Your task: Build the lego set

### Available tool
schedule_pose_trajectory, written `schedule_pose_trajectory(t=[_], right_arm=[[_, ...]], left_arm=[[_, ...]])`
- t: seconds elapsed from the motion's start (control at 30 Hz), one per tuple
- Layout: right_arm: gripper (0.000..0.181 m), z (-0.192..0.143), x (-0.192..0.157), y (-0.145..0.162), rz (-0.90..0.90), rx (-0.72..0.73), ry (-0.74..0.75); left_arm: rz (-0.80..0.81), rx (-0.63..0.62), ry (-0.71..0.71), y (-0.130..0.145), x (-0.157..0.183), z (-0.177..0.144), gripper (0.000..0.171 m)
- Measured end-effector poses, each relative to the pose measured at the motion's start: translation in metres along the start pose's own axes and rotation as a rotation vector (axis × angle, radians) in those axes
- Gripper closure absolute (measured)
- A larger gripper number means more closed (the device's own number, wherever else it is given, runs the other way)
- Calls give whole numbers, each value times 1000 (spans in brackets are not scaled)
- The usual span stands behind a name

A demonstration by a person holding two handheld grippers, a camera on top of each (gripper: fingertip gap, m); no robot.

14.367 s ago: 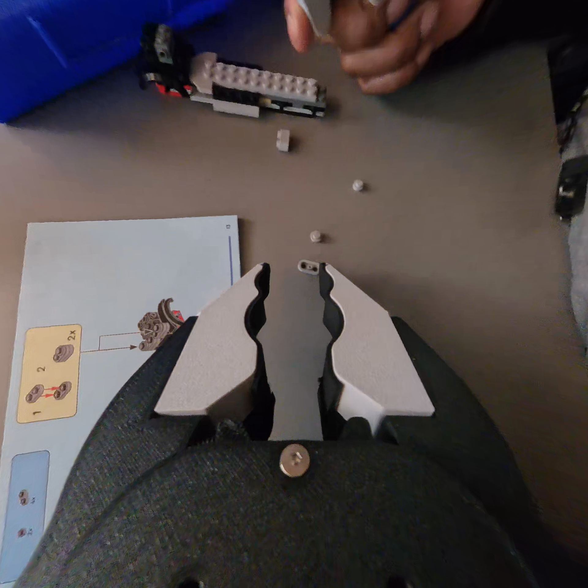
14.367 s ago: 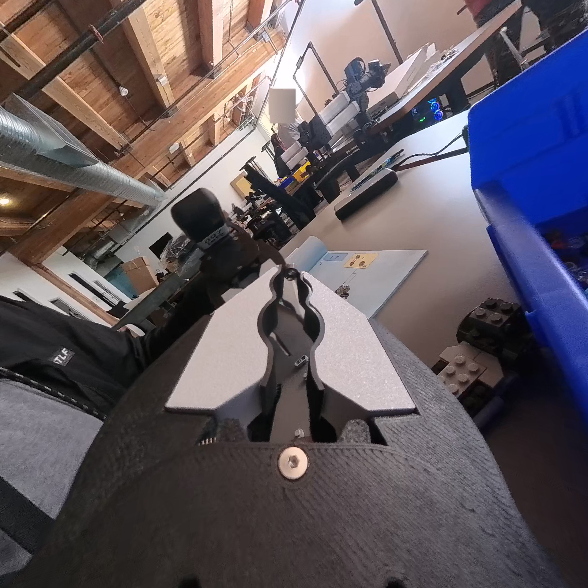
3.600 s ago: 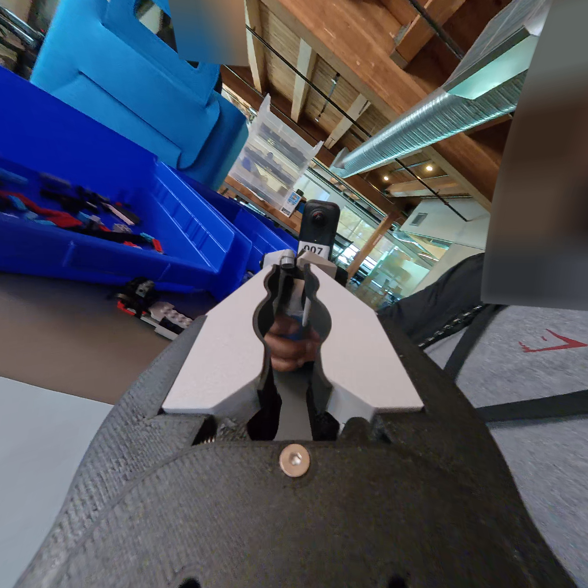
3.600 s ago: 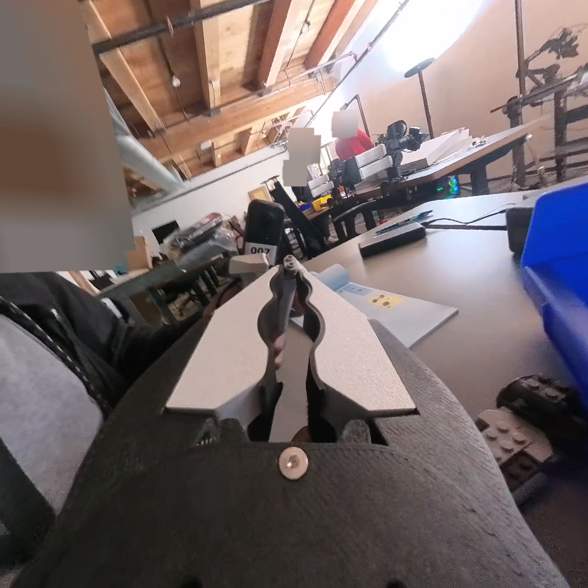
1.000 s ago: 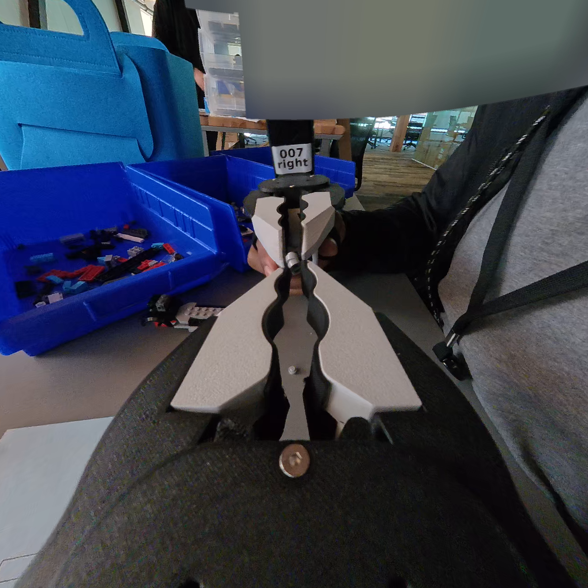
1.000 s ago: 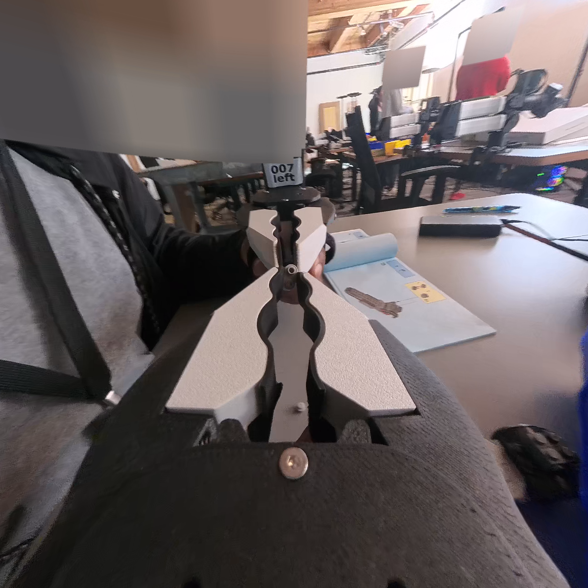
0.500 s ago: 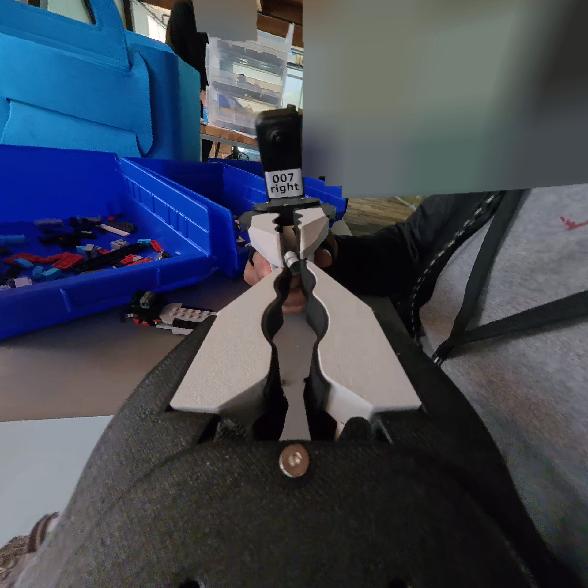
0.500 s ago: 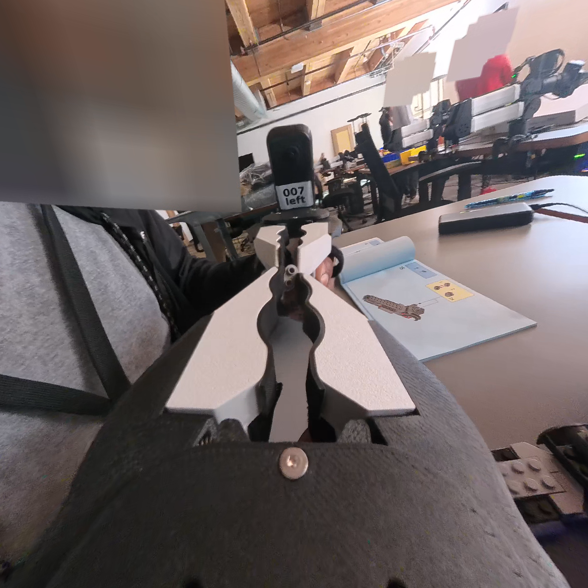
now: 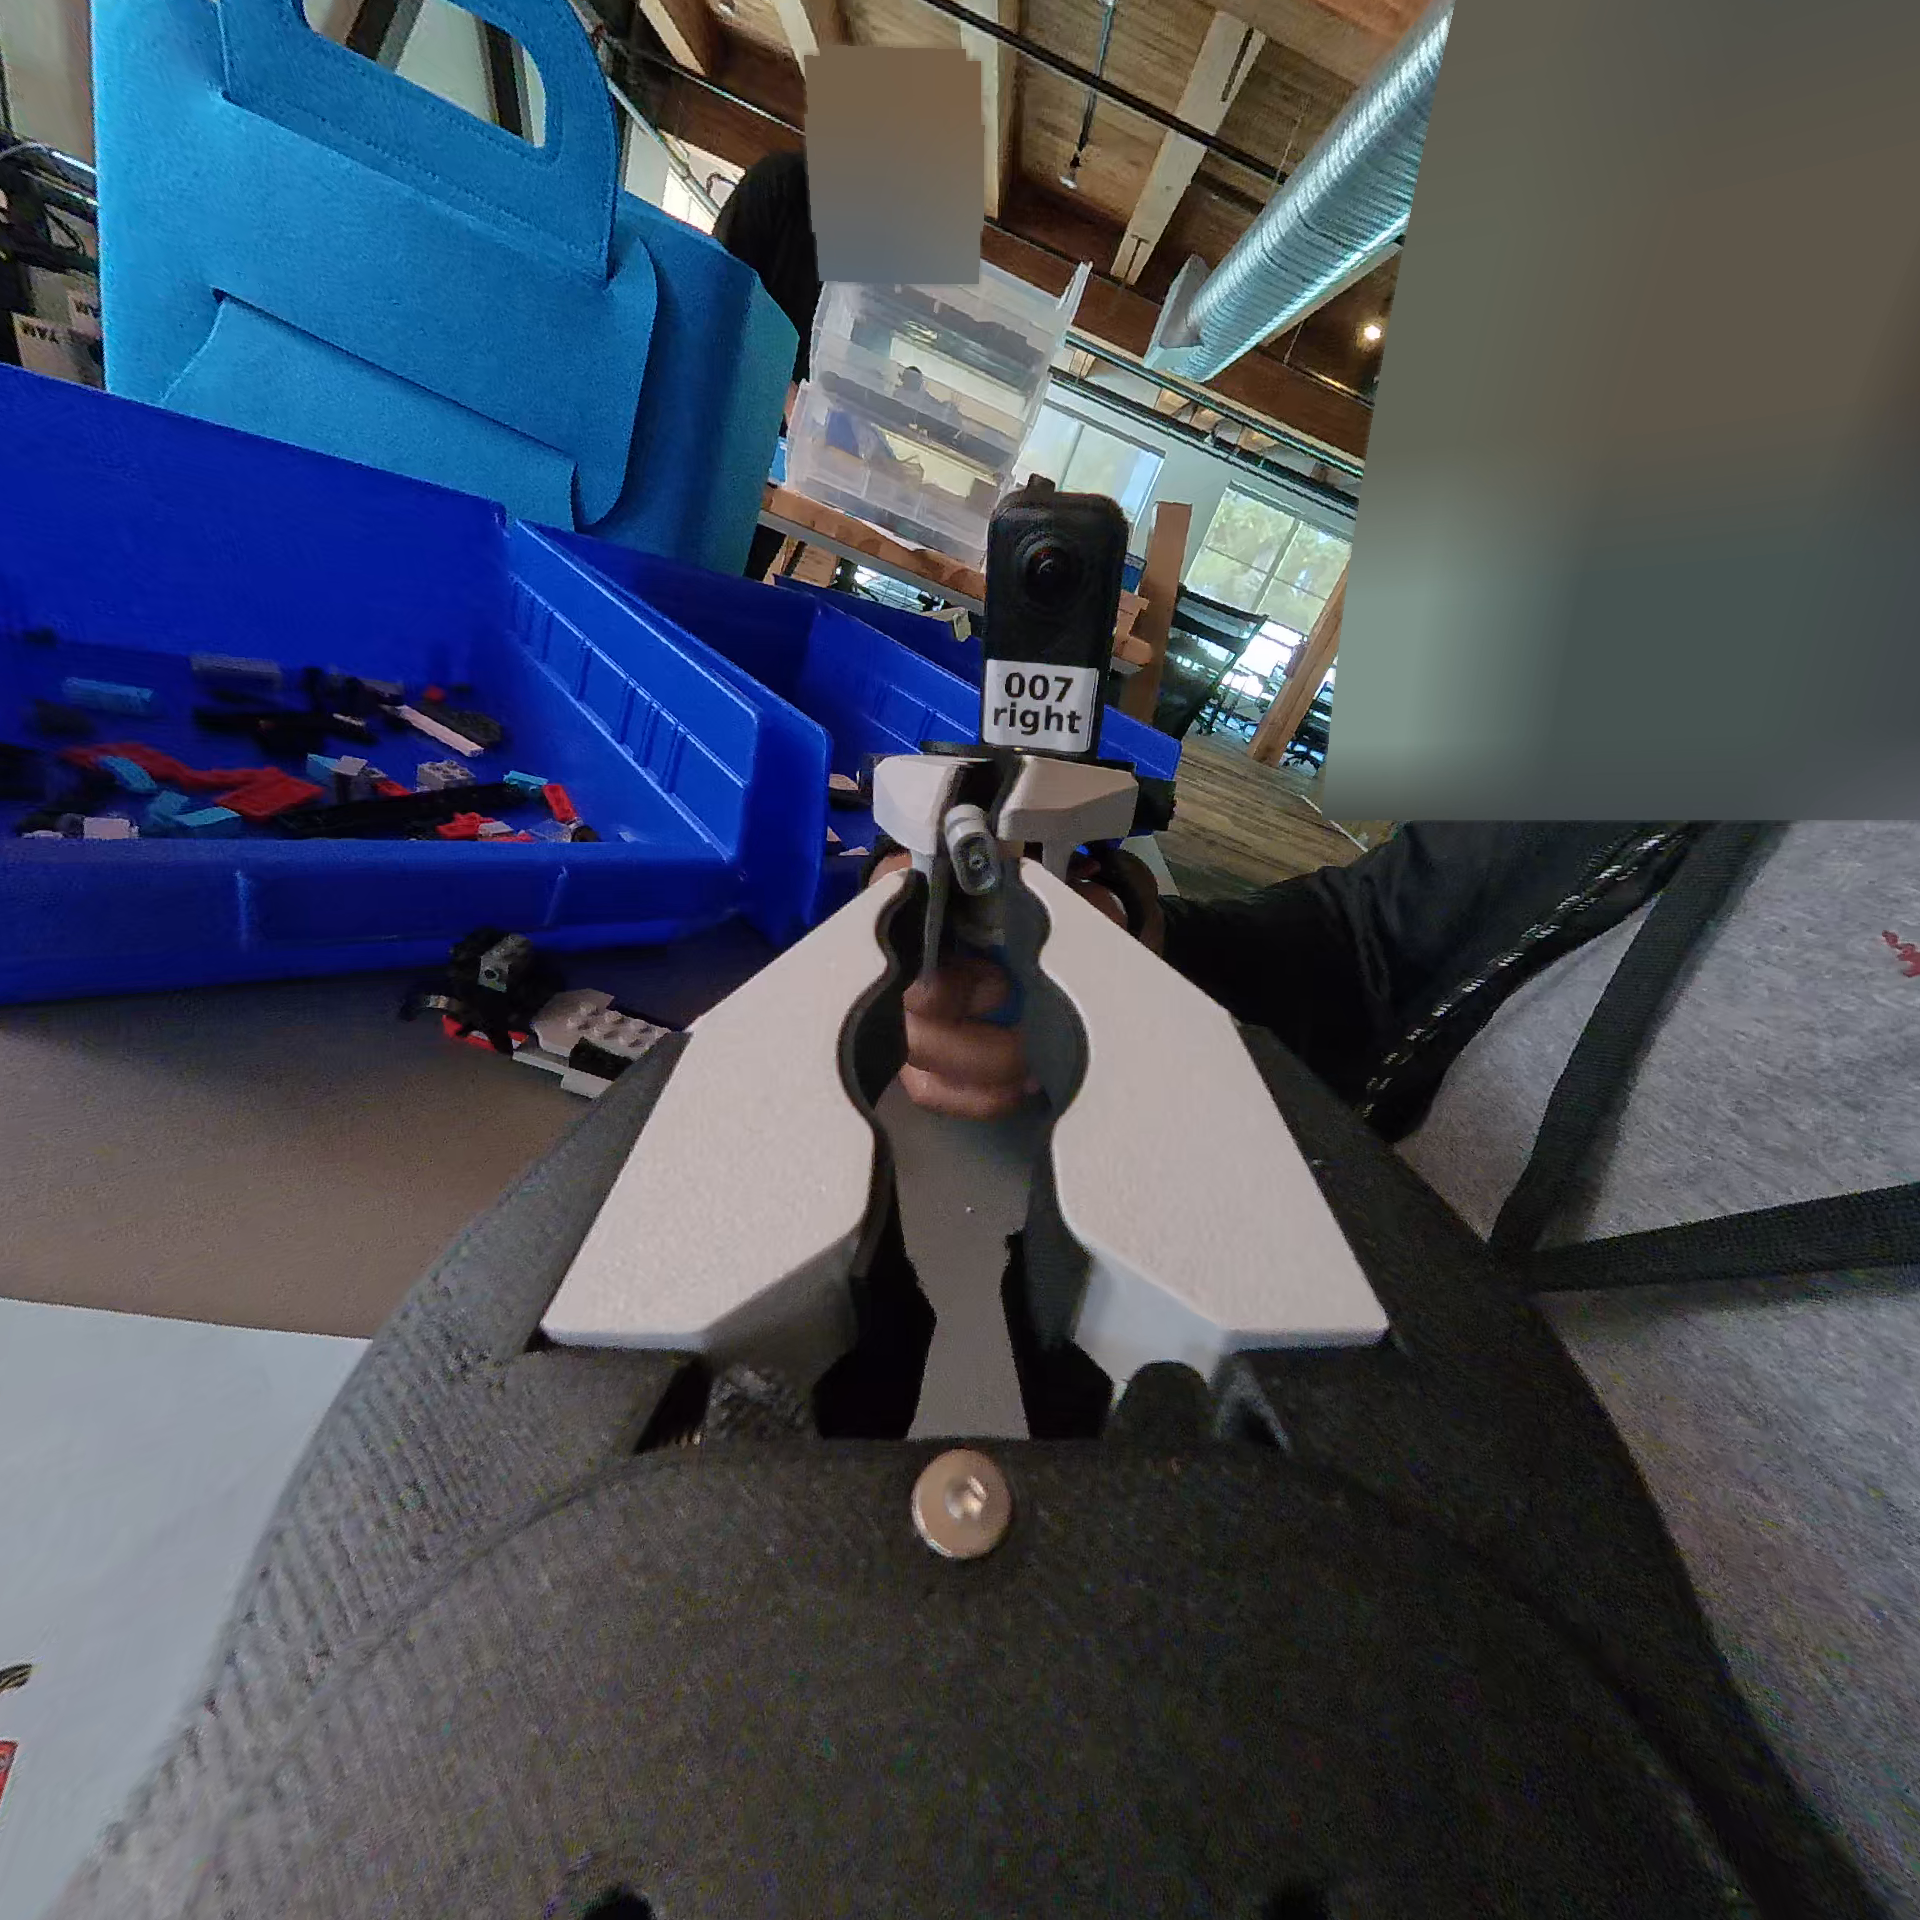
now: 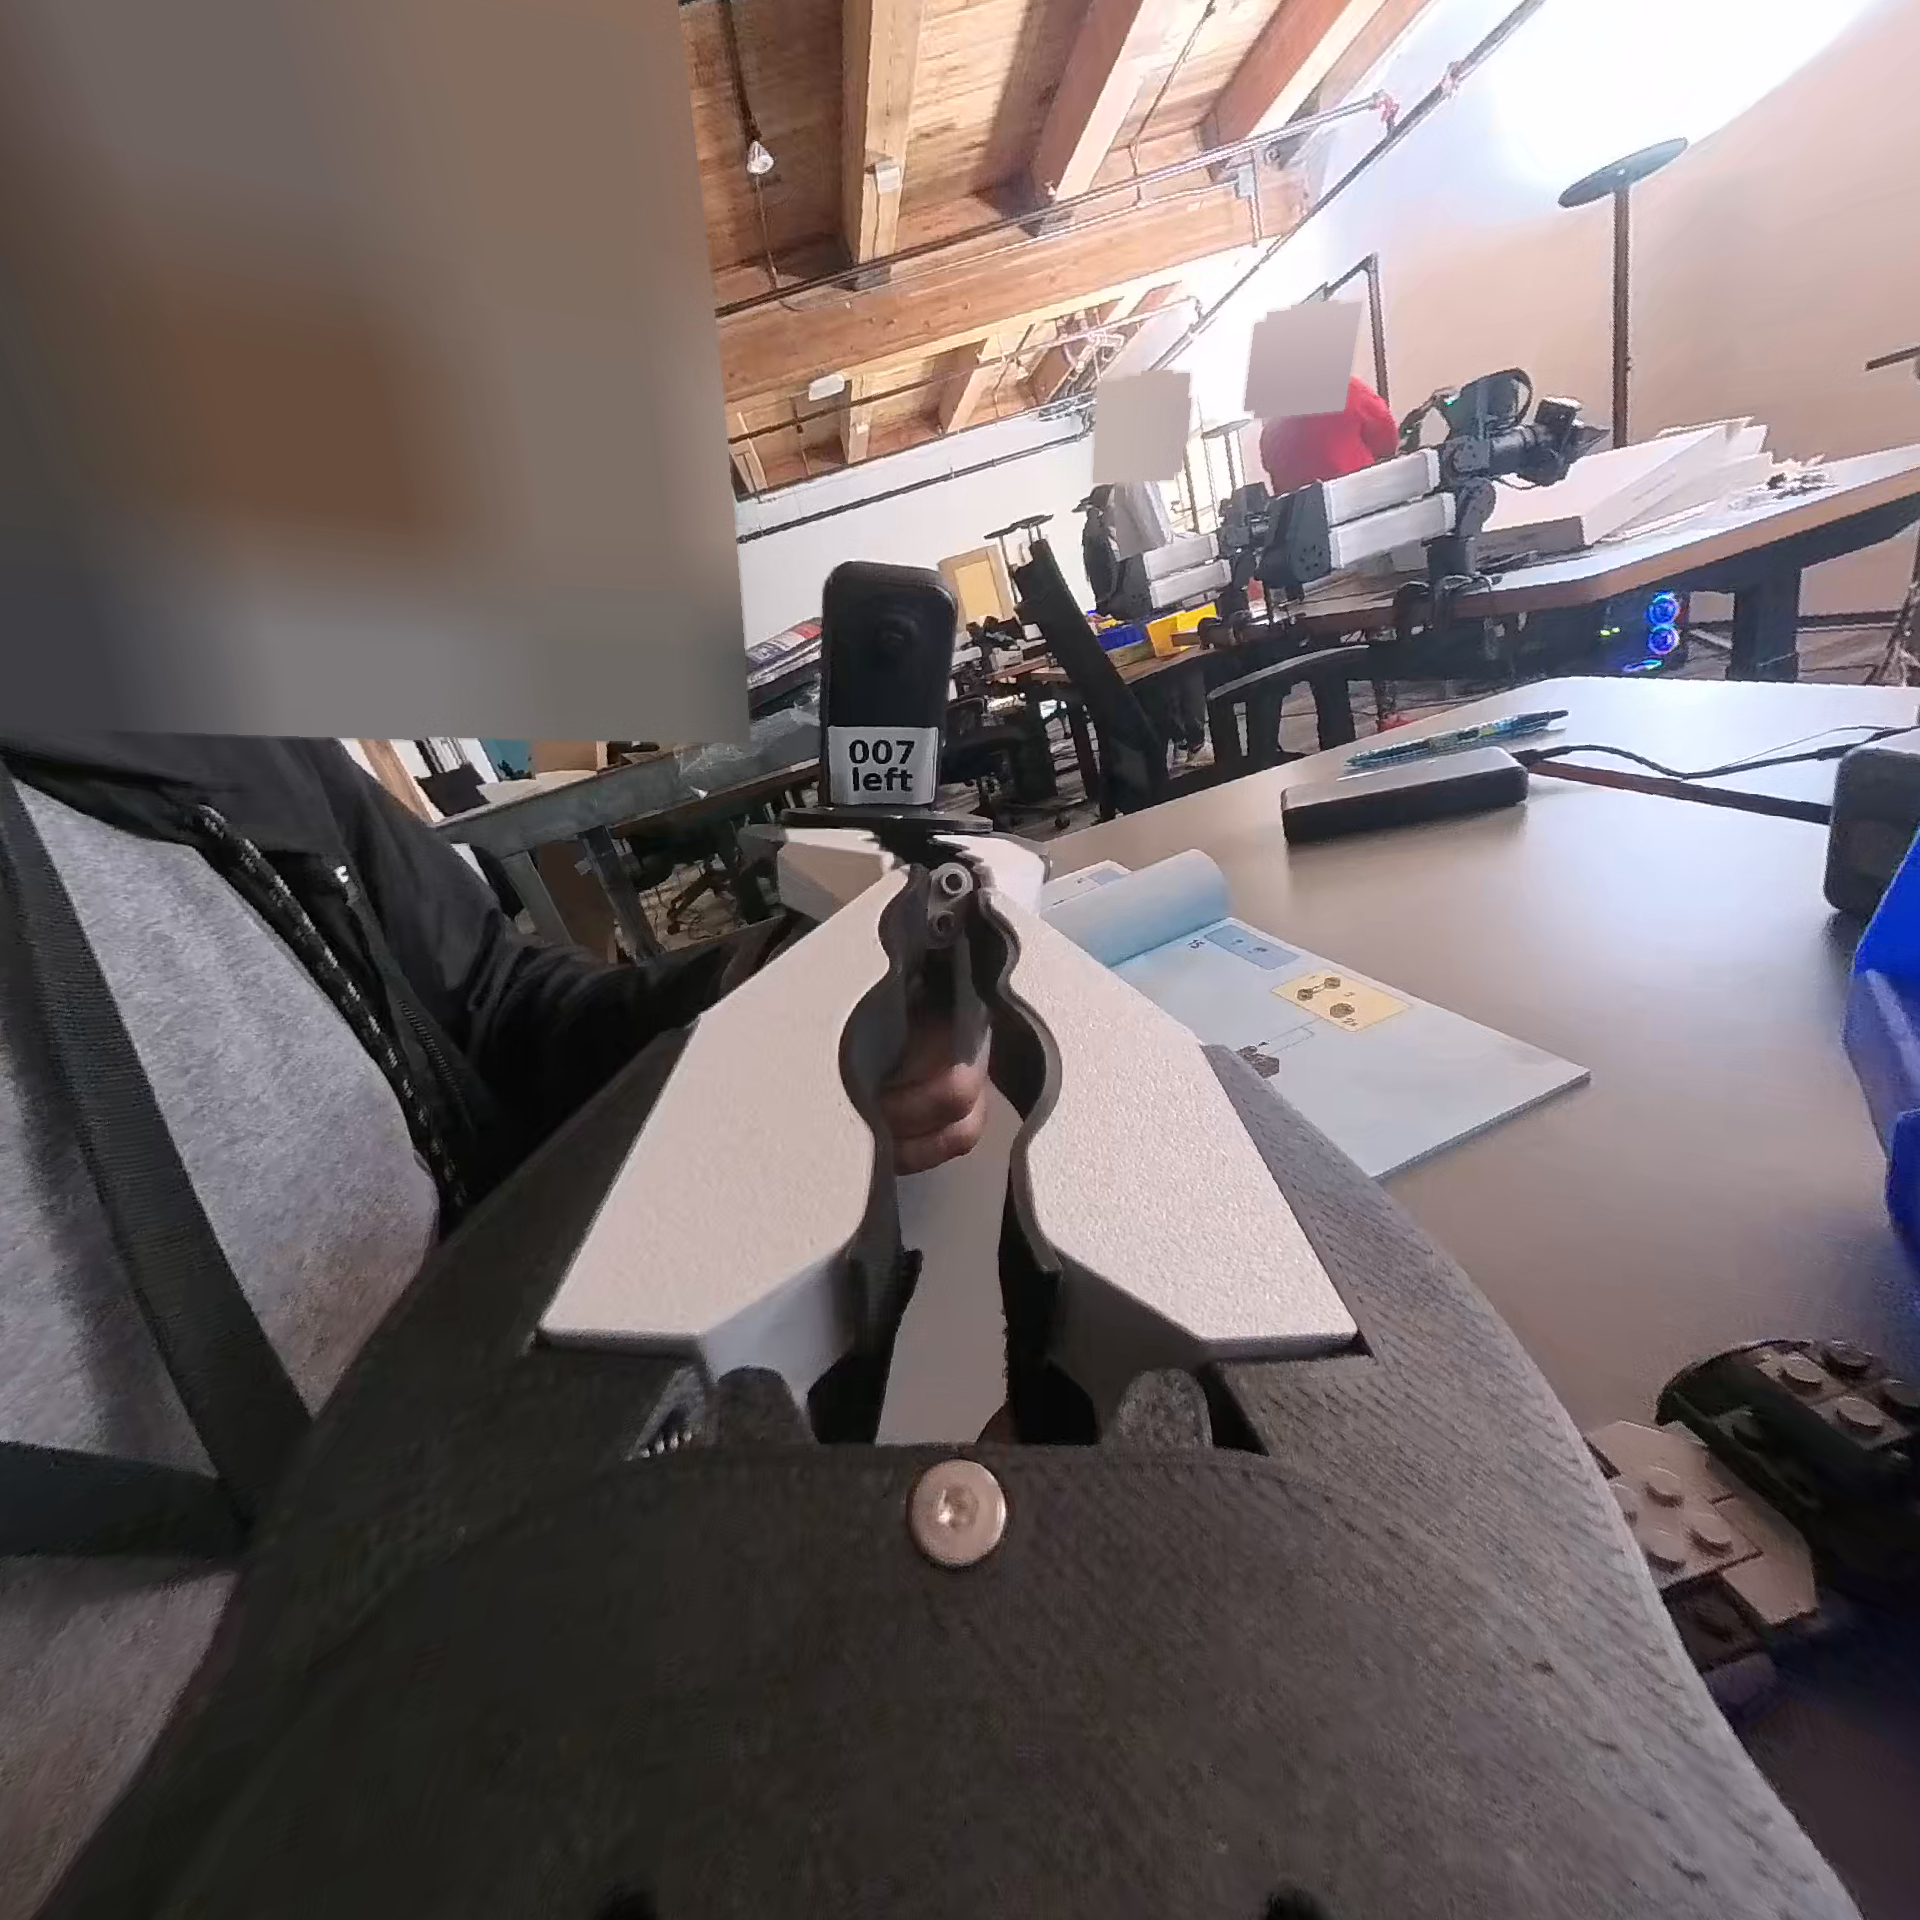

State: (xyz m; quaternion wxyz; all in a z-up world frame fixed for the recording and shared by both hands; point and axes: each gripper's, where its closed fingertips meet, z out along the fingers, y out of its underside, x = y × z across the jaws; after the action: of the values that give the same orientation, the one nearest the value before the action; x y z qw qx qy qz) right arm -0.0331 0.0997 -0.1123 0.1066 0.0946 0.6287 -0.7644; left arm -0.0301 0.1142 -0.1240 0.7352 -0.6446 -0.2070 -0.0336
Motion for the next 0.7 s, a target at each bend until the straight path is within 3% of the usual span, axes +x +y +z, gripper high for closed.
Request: schedule_pose_trajectory(t=[0.17, 0.47, 0.7], right_arm=[[173, 0, -2, -1, 16, 10, -13], [173, 0, -8, 1, 150, 26, -107], [173, 1, -7, 3, 106, 8, -85]], left_arm=[[28, 13, 9, -1, 4, 0, 163], [-76, 24, 118, -1, 11, -3, 164], [-34, -21, 116, 3, 13, -1, 163]])
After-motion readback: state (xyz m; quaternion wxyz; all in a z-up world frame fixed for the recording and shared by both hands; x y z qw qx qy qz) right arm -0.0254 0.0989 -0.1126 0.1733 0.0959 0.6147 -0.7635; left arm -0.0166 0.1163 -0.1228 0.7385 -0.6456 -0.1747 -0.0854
